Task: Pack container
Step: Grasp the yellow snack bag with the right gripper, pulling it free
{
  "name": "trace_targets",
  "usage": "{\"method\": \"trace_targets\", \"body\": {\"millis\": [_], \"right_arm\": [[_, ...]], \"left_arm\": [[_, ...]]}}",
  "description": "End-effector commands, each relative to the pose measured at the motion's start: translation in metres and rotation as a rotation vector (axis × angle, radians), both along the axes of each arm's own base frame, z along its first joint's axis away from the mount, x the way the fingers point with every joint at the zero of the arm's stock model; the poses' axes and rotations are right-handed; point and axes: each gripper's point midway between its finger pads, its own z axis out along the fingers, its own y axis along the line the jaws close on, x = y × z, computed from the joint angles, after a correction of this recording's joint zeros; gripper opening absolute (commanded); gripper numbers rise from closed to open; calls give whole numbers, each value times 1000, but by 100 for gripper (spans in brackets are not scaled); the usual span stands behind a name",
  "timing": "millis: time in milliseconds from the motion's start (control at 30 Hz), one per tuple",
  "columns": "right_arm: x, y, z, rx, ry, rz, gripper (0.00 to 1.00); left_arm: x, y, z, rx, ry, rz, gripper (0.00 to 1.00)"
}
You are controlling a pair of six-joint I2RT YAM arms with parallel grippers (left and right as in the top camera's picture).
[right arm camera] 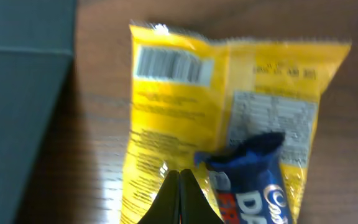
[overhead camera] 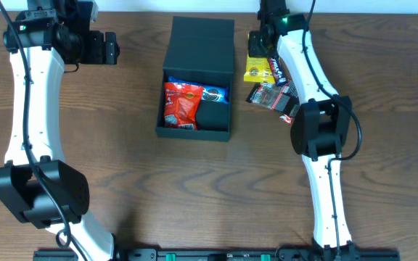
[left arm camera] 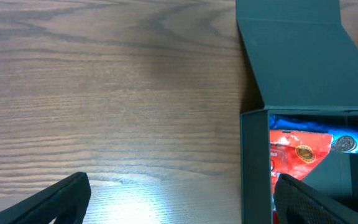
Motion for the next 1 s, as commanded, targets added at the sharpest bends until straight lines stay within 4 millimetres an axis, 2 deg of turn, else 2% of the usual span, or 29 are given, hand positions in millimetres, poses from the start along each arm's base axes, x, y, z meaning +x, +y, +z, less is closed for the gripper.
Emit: {"method": "trace_targets", "body": {"millis": [0,167,333,633,967], "right_arm": [[-3,-20,-6,-53,22,-32,1],[-11,-45,-10,-116,62,-93,1],[-15,-58,-11,-128,82,-120,1],[-22,-68,-13,-137,117,-144,1],[-47,-69,-19,-152,220,-132,1]], "left_arm": [[0,4,-4,-8,12,19,95],[0,4,-4,-10,13,21,95],[0,4,-4,-10,13,21,95],[0,4,-4,-10,13,21,95],[0,4,-4,-9,12,21,95]]}}
